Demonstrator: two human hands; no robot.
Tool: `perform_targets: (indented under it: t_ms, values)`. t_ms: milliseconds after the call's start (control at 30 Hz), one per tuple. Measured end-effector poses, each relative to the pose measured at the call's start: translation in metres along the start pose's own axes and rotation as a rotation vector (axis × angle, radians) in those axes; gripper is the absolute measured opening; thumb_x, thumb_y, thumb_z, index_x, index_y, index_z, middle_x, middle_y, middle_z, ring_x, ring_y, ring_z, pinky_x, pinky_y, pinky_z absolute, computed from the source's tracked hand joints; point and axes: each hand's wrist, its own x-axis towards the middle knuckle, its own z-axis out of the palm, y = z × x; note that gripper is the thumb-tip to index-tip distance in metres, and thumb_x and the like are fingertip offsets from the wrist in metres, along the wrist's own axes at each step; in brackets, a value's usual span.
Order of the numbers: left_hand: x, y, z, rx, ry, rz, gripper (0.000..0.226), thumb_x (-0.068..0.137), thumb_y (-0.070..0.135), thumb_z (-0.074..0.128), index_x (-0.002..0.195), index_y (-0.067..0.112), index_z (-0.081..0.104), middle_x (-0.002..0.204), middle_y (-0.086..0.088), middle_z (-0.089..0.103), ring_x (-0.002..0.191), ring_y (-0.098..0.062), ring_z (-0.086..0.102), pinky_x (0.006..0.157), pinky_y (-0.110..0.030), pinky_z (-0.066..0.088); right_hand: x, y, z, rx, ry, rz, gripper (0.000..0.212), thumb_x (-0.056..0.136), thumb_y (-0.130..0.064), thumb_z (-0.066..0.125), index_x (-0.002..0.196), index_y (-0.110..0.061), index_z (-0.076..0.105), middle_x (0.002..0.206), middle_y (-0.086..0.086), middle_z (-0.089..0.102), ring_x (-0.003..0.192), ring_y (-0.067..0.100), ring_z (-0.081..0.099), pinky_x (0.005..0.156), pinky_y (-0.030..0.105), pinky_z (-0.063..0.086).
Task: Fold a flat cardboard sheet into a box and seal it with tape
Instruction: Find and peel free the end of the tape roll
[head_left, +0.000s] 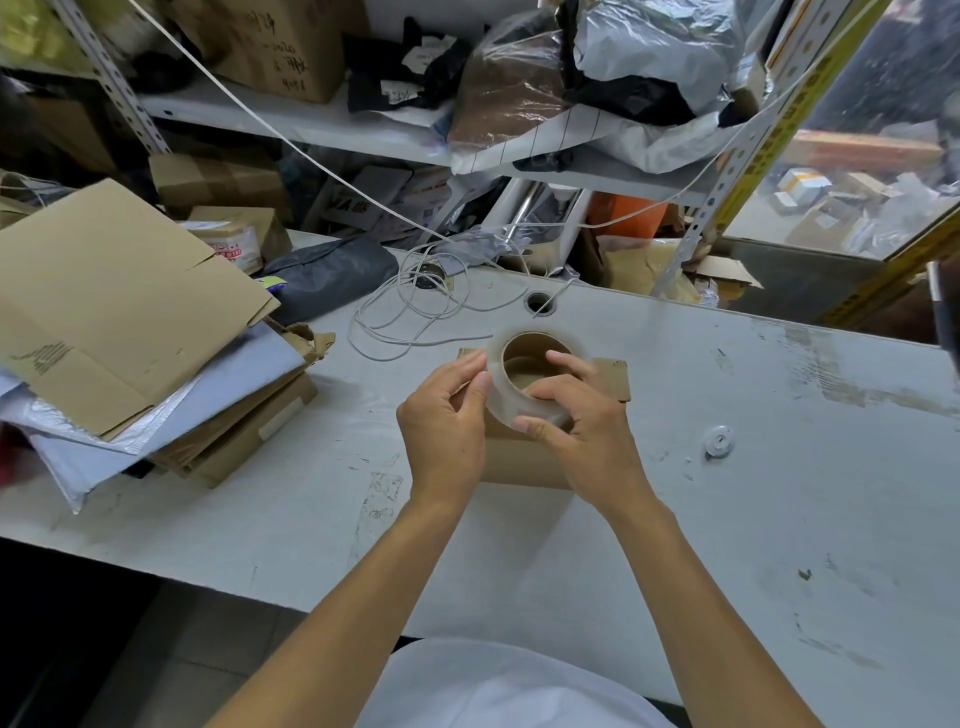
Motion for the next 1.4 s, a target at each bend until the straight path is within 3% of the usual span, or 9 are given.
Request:
perform_targets:
  t_ms: [167,433,733,1100,1267,1400]
  values:
    - [0.001,-0.004,0.000,-0.009,0.030,0.000,0.019,0.090,0.010,0.071,0.108,0.012,0.078,0.107,0.006,0.076,0.105,0.000,0.067,0.094,-0.025,0.056,-0.001,0.001,0.001,0.018,0.002,0.008,0.015,0.080,-0.023,0.078,0.092,-0.018,0.070,0.098,-0.018,0.066,0.133,-0.005,0.038,0.099,0.038,0.045]
    - [0.012,-0.009,-0.004,0.074,-0.042,0.115,0.009,0.091,0.008,0.067,0.096,0.012,0.074,0.097,0.005,0.073,0.091,-0.006,0.067,0.076,-0.010,0.051,0.001,0.000,-0.002,0.044,-0.008,0.022,0.018,0.079,-0.019,0.080,0.091,-0.026,0.069,0.102,-0.038,0.058,0.132,-0.007,0.038,0.098,0.036,0.046]
    - [0.019,-0.019,-0.001,0.278,-0.110,0.315,0.004,0.094,0.002,0.058,0.095,0.006,0.060,0.099,-0.002,0.059,0.088,-0.005,0.054,0.072,-0.014,0.052,0.001,0.004,-0.001,-0.017,-0.013,-0.019,0.016,0.080,-0.021,0.079,0.093,-0.015,0.071,0.098,-0.010,0.068,0.130,0.005,0.044,0.100,0.038,0.045]
    - [0.020,-0.021,-0.004,0.260,-0.142,0.369,0.006,0.088,0.000,0.060,0.090,0.005,0.059,0.100,-0.003,0.059,0.088,-0.008,0.056,0.072,-0.015,0.053,0.004,0.004,-0.003,-0.031,-0.013,0.005,0.016,0.079,-0.022,0.081,0.091,-0.015,0.072,0.095,-0.008,0.069,0.129,0.002,0.045,0.099,0.027,0.043]
    - [0.017,-0.022,-0.010,0.107,-0.117,0.281,0.019,0.092,0.005,0.066,0.110,0.011,0.068,0.104,0.002,0.068,0.097,-0.006,0.064,0.083,-0.016,0.054,0.006,0.005,-0.003,-0.032,-0.014,0.008,0.016,0.079,-0.023,0.081,0.091,-0.016,0.072,0.096,-0.011,0.068,0.128,-0.002,0.044,0.097,0.017,0.039]
    - [0.016,-0.022,-0.008,0.096,-0.057,0.283,0.012,0.090,0.007,0.069,0.100,0.012,0.074,0.096,0.004,0.071,0.092,-0.004,0.065,0.080,-0.020,0.055,0.004,0.006,-0.003,-0.044,-0.020,-0.009,0.016,0.078,-0.022,0.081,0.090,-0.015,0.072,0.094,-0.010,0.069,0.128,0.000,0.045,0.096,0.013,0.037]
